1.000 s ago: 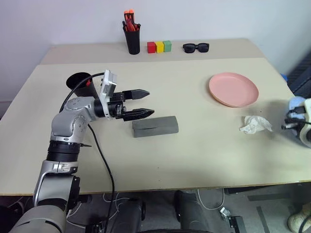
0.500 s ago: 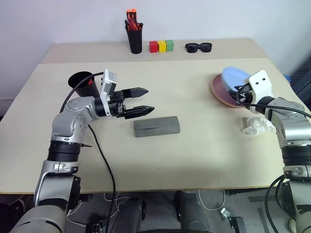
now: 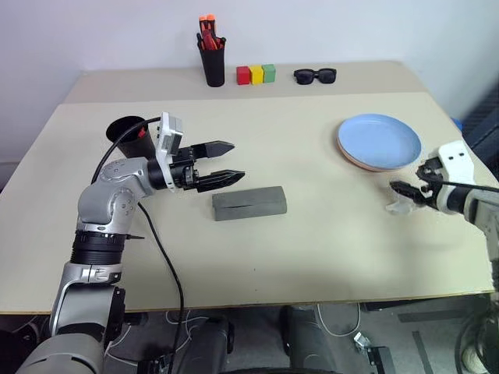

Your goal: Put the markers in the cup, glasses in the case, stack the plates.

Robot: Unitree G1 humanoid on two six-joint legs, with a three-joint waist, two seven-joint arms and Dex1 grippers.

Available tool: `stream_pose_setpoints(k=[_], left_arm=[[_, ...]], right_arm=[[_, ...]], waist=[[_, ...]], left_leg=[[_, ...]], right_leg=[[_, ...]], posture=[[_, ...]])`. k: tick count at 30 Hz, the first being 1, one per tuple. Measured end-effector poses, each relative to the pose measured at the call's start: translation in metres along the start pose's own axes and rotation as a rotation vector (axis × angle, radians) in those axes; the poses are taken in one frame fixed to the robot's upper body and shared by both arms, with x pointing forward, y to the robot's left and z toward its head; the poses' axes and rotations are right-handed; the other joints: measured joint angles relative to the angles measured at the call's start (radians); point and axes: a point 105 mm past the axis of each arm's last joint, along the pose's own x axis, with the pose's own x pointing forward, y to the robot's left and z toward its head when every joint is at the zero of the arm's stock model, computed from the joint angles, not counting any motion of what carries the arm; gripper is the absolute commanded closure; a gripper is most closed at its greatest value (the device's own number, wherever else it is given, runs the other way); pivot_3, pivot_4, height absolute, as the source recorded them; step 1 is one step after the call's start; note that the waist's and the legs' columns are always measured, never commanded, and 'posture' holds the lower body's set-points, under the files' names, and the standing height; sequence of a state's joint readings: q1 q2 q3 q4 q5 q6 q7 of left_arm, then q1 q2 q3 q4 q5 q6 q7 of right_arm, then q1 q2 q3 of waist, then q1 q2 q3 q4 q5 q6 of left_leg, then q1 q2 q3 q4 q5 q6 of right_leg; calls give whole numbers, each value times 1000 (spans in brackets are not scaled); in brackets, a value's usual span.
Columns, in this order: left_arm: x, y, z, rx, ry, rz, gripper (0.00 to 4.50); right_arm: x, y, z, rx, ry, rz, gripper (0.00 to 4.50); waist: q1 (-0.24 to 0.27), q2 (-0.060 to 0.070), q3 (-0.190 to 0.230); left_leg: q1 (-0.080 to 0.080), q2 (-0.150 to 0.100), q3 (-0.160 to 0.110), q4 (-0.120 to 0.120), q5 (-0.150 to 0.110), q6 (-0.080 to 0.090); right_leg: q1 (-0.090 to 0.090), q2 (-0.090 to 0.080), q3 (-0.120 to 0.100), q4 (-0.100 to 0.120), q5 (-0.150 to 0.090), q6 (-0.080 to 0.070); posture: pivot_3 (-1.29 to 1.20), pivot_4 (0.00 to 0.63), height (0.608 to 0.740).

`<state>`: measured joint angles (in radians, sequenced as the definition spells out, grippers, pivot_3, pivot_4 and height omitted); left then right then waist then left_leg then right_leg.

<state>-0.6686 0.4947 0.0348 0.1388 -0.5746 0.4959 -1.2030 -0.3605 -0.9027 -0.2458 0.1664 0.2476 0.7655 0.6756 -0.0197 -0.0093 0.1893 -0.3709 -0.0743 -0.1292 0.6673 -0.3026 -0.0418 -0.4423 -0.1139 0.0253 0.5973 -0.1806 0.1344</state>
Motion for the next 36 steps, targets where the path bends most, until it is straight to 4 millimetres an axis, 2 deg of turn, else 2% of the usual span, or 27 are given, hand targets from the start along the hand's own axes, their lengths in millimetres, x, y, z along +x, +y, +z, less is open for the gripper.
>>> stream_pose_setpoints(k=[2,3,5,9,10,14,18,19,21,24,26,28,32,34,36], left_arm=[[4,0,0,-1,-1,-12,0],[5,0,1,1,-2,-16,0],[5,1,3,6,-3,-17,0],[5,1,5,22,0,-15,0],[4,2,5,23,4,-11,0],[2,3,5,26,11,4,0],[3,4,5,20,3,16,0],[4,4,5,21,1,20,0],[2,4,5,23,-1,35,0],[-1,1,2,22,2,51,0],[-5,-1,1,26,8,70,0],[-9,-1,2,25,7,88,0],[-15,-6,3,29,7,118,0],[-19,-9,3,27,4,129,0],[-24,-13,2,19,10,133,0]], right_arm=[[-1,-1,-9,-9,39,-17,940],[0,-1,-13,4,55,-18,1478],[1,2,-17,30,70,-9,2215],[6,8,-11,58,39,15,4336],[8,8,-5,63,15,18,4465],[8,7,40,84,-159,28,4465],[6,10,102,50,-388,37,4465],[8,7,109,34,-410,15,4171],[19,2,109,12,-402,-12,3530],[44,7,92,-16,-327,-15,2054],[57,13,83,-63,-287,-18,2054],[59,12,85,-76,-300,-22,2054],[46,11,123,-96,-446,-13,2054],[37,25,139,-85,-530,77,2054],[22,60,156,-59,-635,274,2054]], waist=[[2,0,0],[2,0,0],[3,0,0],[3,0,0],[2,0,0],[3,0,0],[2,0,0],[5,0,0],[8,0,0],[3,0,0],[0,0,0],[-2,1,1],[-2,1,1],[-1,1,1],[-5,1,1]], left_leg=[[0,0,0,0,0,0],[0,0,0,0,0,0],[0,0,0,0,0,0],[0,0,0,0,0,0],[0,0,0,0,0,0],[0,0,0,0,0,0],[0,0,0,0,0,0],[0,0,0,0,0,0],[-1,0,-1,0,0,-1],[-1,0,0,0,1,-2],[-2,0,0,-1,2,-3],[-2,0,0,-1,3,-5],[-2,0,0,-1,3,-5],[-2,0,0,-1,3,-5],[-1,1,-1,-1,3,-5]], right_leg=[[0,0,0,0,0,0],[0,0,0,0,0,0],[0,0,0,0,0,0],[0,0,0,0,0,0],[0,0,0,0,0,0],[0,0,0,0,0,0],[0,0,0,0,0,0],[0,0,0,-1,0,0],[0,0,0,-2,0,0],[0,0,0,-1,0,0],[-2,0,0,-1,0,0],[-2,0,0,-1,0,0],[-2,0,0,-1,0,0],[-2,0,0,-1,0,0],[-2,0,0,-1,0,0]], posture=[[0,150,740],[0,150,740],[0,150,740],[0,150,740],[0,150,740],[0,150,740],[0,150,740],[0,150,740],[0,150,740],[0,150,740],[0,150,740],[0,150,740],[0,150,740],[0,150,740],[0,150,740]])
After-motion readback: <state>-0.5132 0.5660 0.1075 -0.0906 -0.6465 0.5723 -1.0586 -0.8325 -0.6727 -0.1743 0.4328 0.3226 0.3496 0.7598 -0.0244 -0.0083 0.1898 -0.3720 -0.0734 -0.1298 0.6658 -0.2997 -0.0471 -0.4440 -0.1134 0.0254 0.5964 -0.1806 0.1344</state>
